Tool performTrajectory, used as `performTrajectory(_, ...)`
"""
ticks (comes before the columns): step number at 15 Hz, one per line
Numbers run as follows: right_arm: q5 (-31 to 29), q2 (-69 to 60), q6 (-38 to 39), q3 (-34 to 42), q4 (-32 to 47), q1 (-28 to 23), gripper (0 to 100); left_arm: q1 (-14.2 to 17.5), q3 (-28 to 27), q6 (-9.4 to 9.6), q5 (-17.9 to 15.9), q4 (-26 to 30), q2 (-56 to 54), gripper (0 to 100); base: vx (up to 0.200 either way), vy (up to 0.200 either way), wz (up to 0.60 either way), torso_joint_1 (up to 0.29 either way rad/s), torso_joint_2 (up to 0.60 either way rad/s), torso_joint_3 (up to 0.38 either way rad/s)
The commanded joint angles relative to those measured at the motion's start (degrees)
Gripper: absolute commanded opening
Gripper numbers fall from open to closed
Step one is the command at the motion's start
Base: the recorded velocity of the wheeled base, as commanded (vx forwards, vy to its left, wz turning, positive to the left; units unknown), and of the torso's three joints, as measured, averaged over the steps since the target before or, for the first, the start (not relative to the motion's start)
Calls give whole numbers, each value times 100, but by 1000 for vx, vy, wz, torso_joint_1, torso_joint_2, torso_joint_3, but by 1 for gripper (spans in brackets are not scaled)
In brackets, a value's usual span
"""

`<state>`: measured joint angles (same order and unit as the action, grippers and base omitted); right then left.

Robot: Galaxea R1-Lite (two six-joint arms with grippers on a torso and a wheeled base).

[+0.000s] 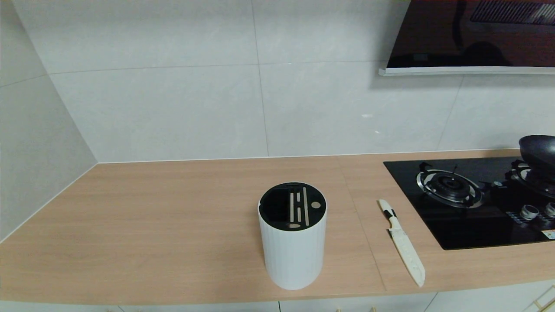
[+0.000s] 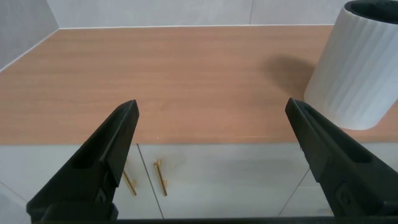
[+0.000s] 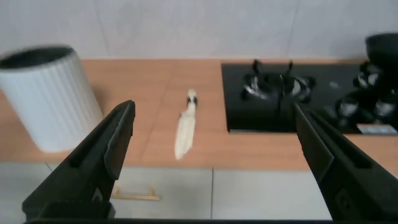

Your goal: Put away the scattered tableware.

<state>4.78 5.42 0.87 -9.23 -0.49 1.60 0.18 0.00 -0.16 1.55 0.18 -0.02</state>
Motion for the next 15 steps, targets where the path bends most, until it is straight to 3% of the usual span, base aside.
performTrajectory(1, 85, 1576, 19, -466, -13, 324, 100, -1, 0, -2, 3, -1, 2, 100, 0, 0, 0, 0, 0, 0)
performTrajectory(3, 76, 3043, 19, -1028, -22, 552, 100, -1, 0, -2, 3, -1, 2, 100, 0, 0, 0, 0, 0, 0)
performTrajectory(9, 41, 6190, -43, -2180, -197, 596, 100, -1, 0, -11, 3, -1, 2, 100, 0, 0, 0, 0, 0, 0)
performTrajectory(15, -153, 9020, -122, -2303, -2676, 623, 100, -1, 0, -2, 3, -1, 2, 100, 0, 0, 0, 0, 0, 0)
